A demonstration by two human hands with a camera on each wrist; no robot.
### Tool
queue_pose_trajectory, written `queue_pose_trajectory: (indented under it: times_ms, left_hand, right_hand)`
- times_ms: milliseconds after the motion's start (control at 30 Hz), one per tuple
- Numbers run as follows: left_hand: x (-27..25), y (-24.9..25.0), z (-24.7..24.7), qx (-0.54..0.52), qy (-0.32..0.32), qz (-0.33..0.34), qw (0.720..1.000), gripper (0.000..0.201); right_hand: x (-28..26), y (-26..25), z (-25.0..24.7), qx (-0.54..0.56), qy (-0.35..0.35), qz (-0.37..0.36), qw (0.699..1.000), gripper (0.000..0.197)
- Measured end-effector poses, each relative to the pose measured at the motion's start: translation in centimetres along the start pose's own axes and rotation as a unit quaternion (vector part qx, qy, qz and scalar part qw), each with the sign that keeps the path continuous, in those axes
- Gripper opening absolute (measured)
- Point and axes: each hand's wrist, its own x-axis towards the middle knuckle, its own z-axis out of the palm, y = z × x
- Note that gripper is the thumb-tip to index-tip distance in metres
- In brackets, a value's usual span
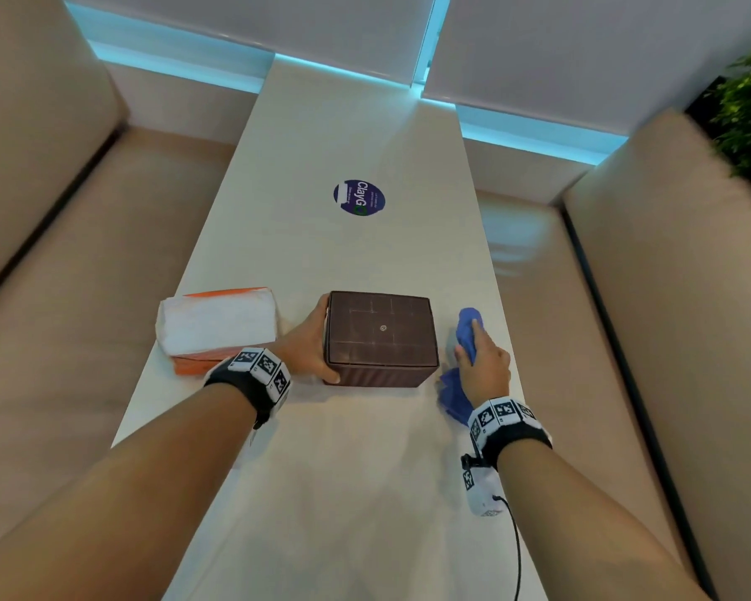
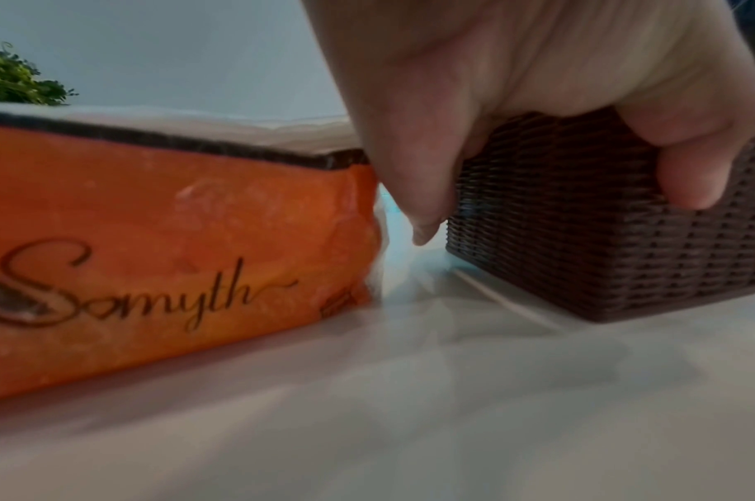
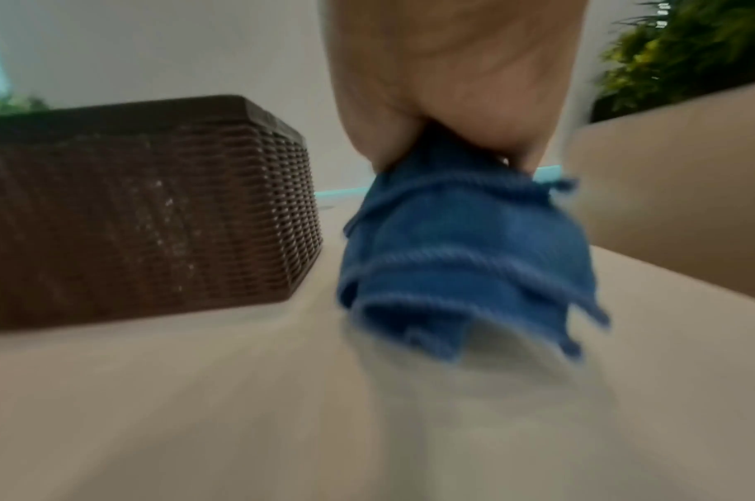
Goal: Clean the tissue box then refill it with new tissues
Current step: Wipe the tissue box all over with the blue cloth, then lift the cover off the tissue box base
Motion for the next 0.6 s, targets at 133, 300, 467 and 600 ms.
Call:
queue_pose_trajectory:
  times_ms: [133,300,467,600]
  left_hand:
    - [0.3,0.5,-0.2,0.005,-0.001,0.002,1.0,0.125]
    - [0.6,0.7,-0.4,0.001,0.004,0.007,1.0,0.121]
    - [0.5,0.9,-0.5,0.025,-0.004,-0.012,1.0,0.13]
    - [0.5,1.0,-0.5,0.042,0.001,-0.027,0.999,0.147]
  right_hand:
    - [0.6,-1.9,-0.5,-0.089,-0.104,0.04,0.99,0.058]
    - [0.5,-9.1,-2.8,0.129,-0.067,-0.03,0.989,0.085]
    - [-0.6,-16.2,-1.4,-0.219,-0.312,-0.218,0.898,0.124]
    - [-0.9,-17.4,1.1,-0.312,-0.293,-0.248,0.869,0.137]
